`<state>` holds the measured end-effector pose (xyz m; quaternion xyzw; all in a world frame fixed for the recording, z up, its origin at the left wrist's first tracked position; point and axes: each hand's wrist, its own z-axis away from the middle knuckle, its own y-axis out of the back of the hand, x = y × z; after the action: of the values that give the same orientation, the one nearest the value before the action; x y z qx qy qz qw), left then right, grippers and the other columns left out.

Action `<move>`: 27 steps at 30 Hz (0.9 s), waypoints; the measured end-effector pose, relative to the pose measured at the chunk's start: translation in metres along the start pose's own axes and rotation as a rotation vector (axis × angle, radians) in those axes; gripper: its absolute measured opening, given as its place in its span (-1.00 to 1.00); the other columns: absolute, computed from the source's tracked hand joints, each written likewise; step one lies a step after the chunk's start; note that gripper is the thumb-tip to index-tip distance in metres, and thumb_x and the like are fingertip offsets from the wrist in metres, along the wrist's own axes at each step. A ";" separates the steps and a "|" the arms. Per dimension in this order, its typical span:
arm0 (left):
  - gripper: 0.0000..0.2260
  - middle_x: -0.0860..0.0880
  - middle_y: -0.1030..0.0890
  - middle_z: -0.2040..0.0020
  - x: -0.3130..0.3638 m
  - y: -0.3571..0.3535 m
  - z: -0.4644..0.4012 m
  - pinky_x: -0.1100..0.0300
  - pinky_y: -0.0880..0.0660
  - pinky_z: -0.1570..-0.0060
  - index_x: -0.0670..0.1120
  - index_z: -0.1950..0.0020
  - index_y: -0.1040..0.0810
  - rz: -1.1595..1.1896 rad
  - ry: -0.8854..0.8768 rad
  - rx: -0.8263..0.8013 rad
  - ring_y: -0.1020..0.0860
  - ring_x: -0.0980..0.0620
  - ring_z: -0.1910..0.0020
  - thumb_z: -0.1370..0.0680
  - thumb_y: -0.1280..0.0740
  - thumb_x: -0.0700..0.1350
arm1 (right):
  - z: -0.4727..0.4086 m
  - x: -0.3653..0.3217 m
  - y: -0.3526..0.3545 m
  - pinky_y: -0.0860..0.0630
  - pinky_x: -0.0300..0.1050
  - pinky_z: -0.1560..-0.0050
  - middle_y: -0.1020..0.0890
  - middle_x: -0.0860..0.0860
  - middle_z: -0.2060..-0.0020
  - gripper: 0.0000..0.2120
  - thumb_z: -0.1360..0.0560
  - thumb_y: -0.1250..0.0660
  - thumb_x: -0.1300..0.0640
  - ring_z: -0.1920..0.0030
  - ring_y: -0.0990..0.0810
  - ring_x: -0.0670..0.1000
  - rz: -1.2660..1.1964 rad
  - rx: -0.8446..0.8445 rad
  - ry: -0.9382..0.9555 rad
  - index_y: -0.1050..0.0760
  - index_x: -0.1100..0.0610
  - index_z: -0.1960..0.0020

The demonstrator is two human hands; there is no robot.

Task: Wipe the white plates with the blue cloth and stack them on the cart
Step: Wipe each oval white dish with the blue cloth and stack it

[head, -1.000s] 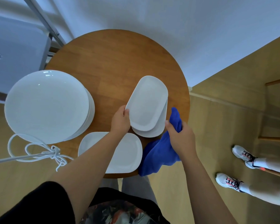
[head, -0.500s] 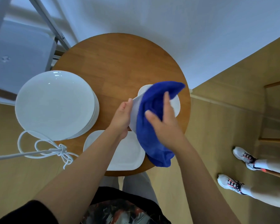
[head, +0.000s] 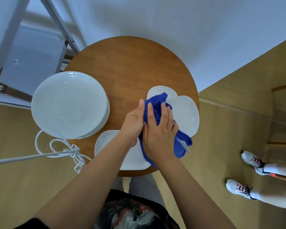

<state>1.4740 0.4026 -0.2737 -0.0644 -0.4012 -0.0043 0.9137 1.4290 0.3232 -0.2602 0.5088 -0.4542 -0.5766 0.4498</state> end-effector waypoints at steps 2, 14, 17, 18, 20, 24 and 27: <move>-0.52 0.03 -0.70 0.10 0.002 0.002 0.003 0.24 -0.53 0.09 0.04 0.02 -0.63 -0.045 -0.039 0.004 -0.64 0.11 0.07 -0.60 0.00 0.26 | -0.003 -0.006 0.000 -0.49 0.19 -0.04 -0.41 0.28 -0.36 -0.53 -0.55 -0.03 0.03 -0.32 -0.43 0.30 -0.011 0.019 -0.053 -0.41 0.13 -0.39; -0.63 0.10 -0.61 0.36 0.011 0.015 0.022 0.30 -0.50 0.42 0.07 0.23 -0.52 -0.027 -0.108 0.217 -0.61 0.12 0.35 -0.56 -0.10 0.27 | -0.038 0.023 0.011 -0.10 0.19 -0.37 -0.09 0.05 -0.54 -0.50 -0.60 -0.09 -0.04 -0.51 -0.04 0.13 -0.103 0.055 -0.293 -0.14 -0.03 -0.52; -0.66 0.20 -0.60 0.39 0.016 0.019 0.031 0.36 -0.48 0.52 0.09 0.24 -0.50 -0.004 -0.155 0.229 -0.60 0.23 0.39 -0.56 -0.12 0.25 | -0.043 0.034 0.022 -0.13 0.18 -0.38 -0.08 0.06 -0.54 -0.49 -0.61 -0.09 -0.04 -0.51 -0.05 0.14 -0.135 0.056 -0.354 -0.13 0.00 -0.53; -0.66 0.21 -0.60 0.40 0.018 0.020 0.034 0.35 -0.49 0.50 0.10 0.26 -0.50 0.001 -0.163 0.231 -0.60 0.22 0.39 -0.56 -0.13 0.25 | -0.044 0.037 0.026 -0.15 0.16 -0.39 -0.09 0.07 -0.54 -0.49 -0.61 -0.09 -0.04 -0.50 -0.07 0.14 -0.154 0.059 -0.372 -0.14 0.02 -0.53; -0.64 0.20 -0.58 0.41 0.024 0.022 0.040 0.32 -0.52 0.44 0.12 0.33 -0.50 -0.005 -0.172 0.239 -0.59 0.19 0.40 -0.56 -0.14 0.25 | -0.045 0.045 0.031 -0.25 0.11 -0.38 -0.22 0.10 -0.49 -0.49 -0.60 -0.12 -0.03 -0.46 -0.20 0.14 -0.251 0.057 -0.384 -0.18 0.05 -0.51; -0.65 0.19 -0.56 0.45 0.032 0.030 0.050 0.37 -0.46 0.54 0.09 0.32 -0.48 0.022 -0.185 0.255 -0.57 0.24 0.41 -0.57 -0.17 0.22 | -0.042 0.064 0.048 -0.52 -0.14 0.09 -0.60 -0.13 -0.02 -0.66 -0.47 -0.33 -0.01 -0.05 -0.59 -0.05 -0.761 -0.019 -0.471 -0.43 0.00 -0.22; -0.67 0.18 -0.55 0.46 0.034 0.039 0.056 0.24 -0.46 0.39 0.06 0.28 -0.47 0.049 -0.162 0.297 -0.55 0.11 0.31 -0.56 -0.19 0.22 | -0.038 0.082 0.059 -0.53 -0.22 0.19 -0.67 -0.11 0.11 -0.67 -0.35 -0.50 0.00 0.10 -0.66 -0.09 -1.051 -0.218 -0.482 -0.50 0.02 -0.06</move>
<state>1.4578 0.4501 -0.2156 0.0615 -0.4682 0.0827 0.8776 1.4642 0.2299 -0.2196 0.4710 -0.1688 -0.8650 0.0376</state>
